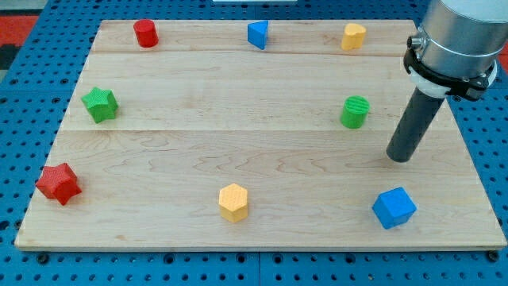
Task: Move your arm to bottom right of triangle
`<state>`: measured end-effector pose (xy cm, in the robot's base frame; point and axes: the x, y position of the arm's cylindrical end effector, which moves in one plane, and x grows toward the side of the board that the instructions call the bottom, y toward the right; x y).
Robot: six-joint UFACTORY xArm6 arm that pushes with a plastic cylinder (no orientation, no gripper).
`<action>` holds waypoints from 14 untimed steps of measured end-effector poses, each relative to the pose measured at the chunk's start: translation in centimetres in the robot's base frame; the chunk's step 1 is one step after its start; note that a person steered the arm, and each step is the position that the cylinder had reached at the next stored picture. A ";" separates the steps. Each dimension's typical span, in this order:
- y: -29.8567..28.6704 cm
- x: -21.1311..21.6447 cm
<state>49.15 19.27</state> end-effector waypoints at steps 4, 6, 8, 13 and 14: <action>3.5 -4.9; 3.7 -12.3; -1.7 -21.1; -9.4 -21.7; -11.3 -21.6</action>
<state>27.55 7.95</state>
